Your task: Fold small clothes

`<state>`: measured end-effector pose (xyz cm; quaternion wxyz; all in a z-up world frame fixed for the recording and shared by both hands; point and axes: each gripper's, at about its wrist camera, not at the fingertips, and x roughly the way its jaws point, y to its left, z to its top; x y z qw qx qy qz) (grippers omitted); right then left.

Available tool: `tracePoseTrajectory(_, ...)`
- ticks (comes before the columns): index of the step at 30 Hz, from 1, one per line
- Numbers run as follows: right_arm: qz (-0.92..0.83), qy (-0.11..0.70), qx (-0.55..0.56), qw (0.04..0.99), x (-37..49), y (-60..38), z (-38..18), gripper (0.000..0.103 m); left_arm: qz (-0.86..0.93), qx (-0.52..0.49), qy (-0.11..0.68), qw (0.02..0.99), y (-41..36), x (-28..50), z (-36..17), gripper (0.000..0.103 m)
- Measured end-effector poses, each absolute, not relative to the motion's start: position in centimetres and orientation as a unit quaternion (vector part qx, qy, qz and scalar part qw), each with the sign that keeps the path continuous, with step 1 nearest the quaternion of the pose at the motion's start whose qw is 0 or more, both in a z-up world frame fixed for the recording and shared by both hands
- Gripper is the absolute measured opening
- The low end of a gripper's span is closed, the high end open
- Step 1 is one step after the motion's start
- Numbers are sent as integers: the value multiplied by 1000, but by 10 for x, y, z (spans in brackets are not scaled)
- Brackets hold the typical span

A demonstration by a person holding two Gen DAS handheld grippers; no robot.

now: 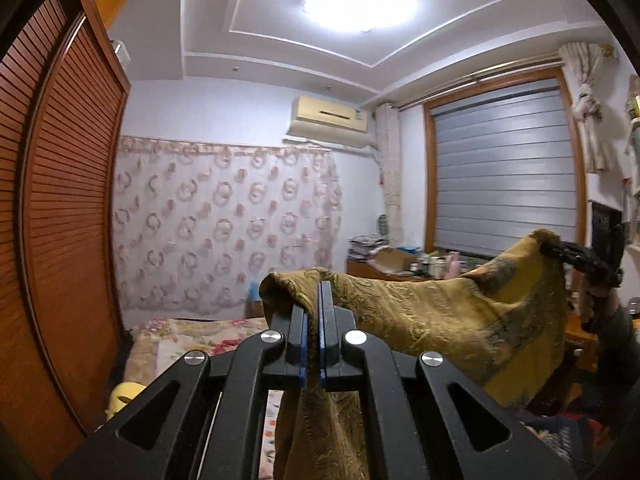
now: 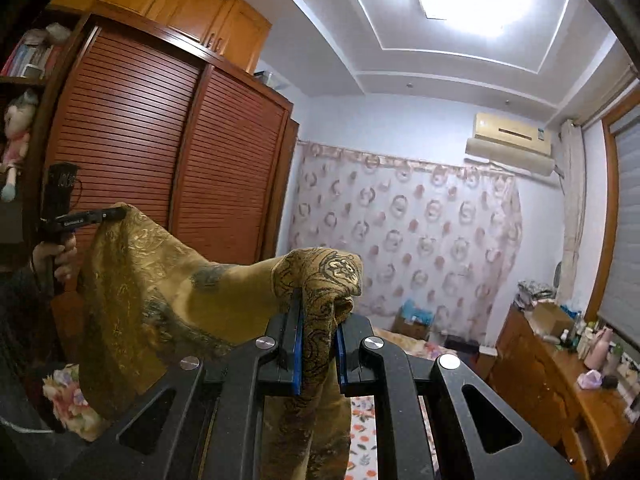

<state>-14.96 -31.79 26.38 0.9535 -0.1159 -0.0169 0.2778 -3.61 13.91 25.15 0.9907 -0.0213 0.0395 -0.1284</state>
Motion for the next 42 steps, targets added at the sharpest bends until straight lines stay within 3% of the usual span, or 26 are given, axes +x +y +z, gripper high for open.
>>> tracePoseTrajectory(5,248,46,-133,958,-72,-284,239,12,-85,-10,87,992,141,38,220,4)
tracePoseTrajectory(11,181,155,-134,962,75,-242,175,12,-57,10,183,981,142,169,132,10)
tracePoseTrajectory(13,172,204,-125,956,122,-232,141,19,-62,3,231,971,142,197,106,10)
tracePoseTrajectory(14,161,231,-124,952,142,-226,125,28,-64,-1,265,962,144,214,88,11)
tracePoseTrajectory(16,133,281,-118,943,174,-219,89,30,-61,3,313,948,142,234,55,12)
tracePoseTrajectory(18,130,300,-109,939,184,-217,65,32,-50,20,323,945,135,237,33,46)
tracePoseTrajectory(21,138,314,-103,934,189,-218,47,34,-61,17,344,937,133,230,8,58)
tracePoseTrajectory(30,178,327,-79,925,200,-291,51,34,-72,16,347,935,118,191,-7,62)
tracePoseTrajectory(37,187,348,-46,918,185,-319,19,34,-93,-7,357,930,110,171,-22,67)
tracePoseTrajectory(39,185,353,-44,916,187,-320,9,34,-101,-15,368,924,107,166,-34,76)
tracePoseTrajectory(42,185,366,-41,911,177,-325,5,34,-107,-14,380,919,103,159,-51,79)
